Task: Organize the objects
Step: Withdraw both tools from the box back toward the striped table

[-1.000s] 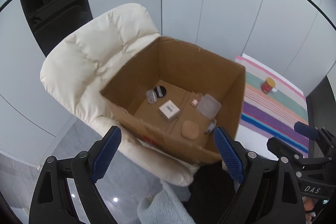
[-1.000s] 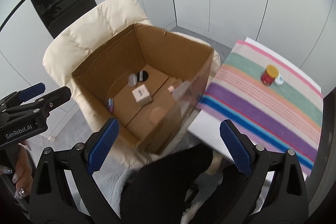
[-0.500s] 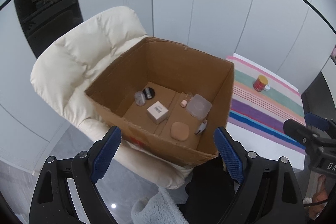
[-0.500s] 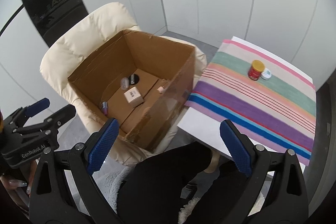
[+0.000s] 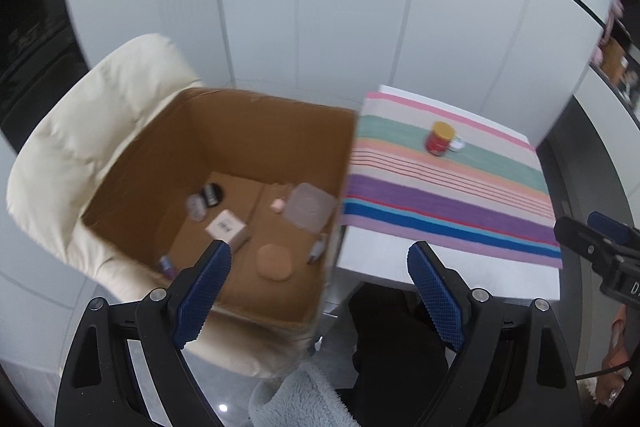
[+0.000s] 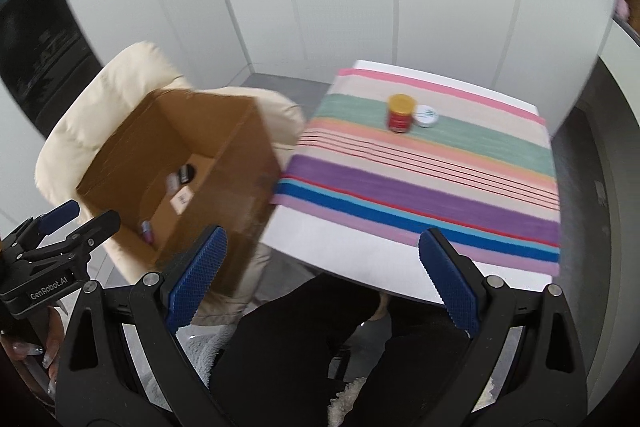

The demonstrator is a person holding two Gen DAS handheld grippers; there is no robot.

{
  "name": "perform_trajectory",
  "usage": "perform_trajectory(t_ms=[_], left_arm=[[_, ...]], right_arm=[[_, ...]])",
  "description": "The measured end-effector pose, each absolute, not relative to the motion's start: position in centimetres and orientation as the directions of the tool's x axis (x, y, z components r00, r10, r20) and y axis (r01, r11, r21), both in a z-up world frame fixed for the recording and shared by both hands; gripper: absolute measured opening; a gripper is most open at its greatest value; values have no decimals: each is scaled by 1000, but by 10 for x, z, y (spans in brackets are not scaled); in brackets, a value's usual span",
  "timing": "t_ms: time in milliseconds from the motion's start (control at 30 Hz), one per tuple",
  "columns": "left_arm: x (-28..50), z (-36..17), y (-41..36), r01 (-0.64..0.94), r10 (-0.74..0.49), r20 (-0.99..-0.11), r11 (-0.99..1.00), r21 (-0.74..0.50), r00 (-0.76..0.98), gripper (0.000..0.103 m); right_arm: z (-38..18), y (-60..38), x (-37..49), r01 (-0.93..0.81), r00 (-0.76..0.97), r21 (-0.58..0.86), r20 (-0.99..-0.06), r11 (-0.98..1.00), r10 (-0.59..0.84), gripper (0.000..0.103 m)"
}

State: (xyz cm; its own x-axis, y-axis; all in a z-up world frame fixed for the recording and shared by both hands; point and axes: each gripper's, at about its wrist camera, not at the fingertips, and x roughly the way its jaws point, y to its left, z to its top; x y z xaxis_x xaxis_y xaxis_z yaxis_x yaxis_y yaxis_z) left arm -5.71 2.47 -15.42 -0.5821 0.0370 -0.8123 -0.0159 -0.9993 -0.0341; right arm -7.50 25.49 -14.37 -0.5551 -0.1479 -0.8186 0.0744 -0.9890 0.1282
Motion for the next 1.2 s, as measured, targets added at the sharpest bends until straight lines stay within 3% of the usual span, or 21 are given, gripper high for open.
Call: perform_trajectory(t_ms=[767,933,1200], left_arm=[[-93,-159,170,-285,177,-831,-958,-23,-527,91],[-106,-154,179,-285,141,-804,-958,36,-577,91],[-162,-169,185,-251,122,-834,-968,21,-538,91]], right_arm=[[-162,416,-38,-252,-548,138,-836,-958,24,98],[-171,431,-41,-273,-539,146,-842,-951,25,98],[-187,443,-79,-272,-527,140,-850,-952,26,98]])
